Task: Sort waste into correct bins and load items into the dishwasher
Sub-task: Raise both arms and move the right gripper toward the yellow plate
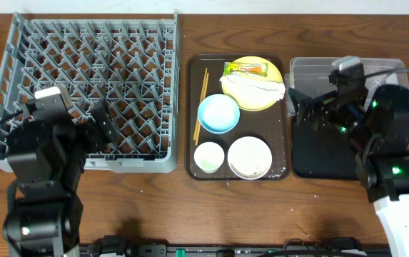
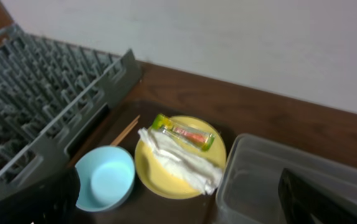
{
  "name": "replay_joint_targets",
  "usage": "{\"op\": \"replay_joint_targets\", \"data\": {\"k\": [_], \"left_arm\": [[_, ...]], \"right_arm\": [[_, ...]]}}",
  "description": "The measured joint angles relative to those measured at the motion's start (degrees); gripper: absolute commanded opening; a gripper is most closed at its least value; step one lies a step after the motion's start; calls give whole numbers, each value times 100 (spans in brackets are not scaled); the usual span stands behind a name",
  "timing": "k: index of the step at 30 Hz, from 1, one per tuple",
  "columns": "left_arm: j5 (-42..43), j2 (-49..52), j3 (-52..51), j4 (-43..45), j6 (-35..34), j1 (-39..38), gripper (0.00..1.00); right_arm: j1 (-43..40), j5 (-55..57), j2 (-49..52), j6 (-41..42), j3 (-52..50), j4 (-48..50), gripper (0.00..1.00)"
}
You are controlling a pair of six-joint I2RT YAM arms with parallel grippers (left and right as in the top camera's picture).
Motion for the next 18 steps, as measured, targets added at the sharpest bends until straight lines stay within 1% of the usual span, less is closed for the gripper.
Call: {"op": "replay_joint_targets", "data": {"k": [3, 6, 18], "left_arm": [[0, 264, 275, -175, 0, 0, 90], [61, 448, 350, -179, 2, 0, 90], [278, 752, 350, -328, 0, 0, 91]], "right_arm": [[0, -79, 278, 0, 352, -332, 99], [0, -122, 483, -2, 518, -402, 99], [2, -297, 658, 0, 529, -396, 99]]}}
